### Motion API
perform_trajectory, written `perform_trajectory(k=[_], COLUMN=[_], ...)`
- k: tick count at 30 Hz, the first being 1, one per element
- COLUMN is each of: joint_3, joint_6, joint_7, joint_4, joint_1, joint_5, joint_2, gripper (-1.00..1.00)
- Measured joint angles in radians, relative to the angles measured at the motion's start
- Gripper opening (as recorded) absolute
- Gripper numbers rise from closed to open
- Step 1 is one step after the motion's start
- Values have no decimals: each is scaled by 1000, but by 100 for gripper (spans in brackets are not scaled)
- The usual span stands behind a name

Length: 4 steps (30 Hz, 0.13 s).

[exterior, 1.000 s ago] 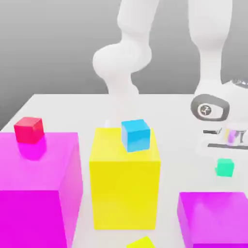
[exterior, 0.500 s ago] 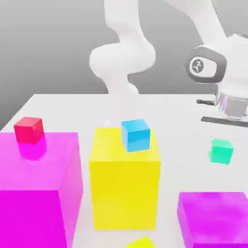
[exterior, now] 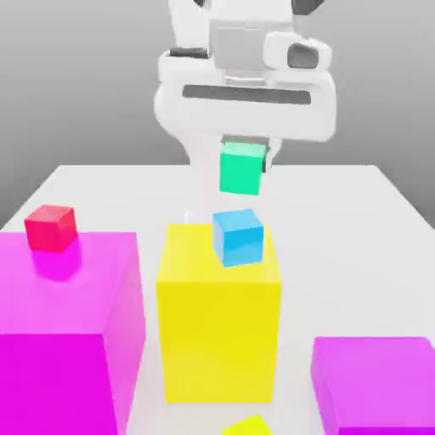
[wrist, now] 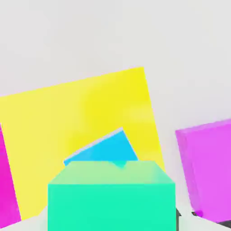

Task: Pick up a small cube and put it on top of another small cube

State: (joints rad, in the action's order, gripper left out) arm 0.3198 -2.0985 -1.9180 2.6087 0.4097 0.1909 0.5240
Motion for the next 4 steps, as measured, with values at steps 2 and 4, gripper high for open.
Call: perform_trajectory(k=[2,4], joint_3=[6,6], joint_6=[-26,-26], joint_7=[0,0], joint_4=[17,17], joint_1=[0,0], joint_5=[3,3], joint_2=[-8,-8], gripper=[100,100])
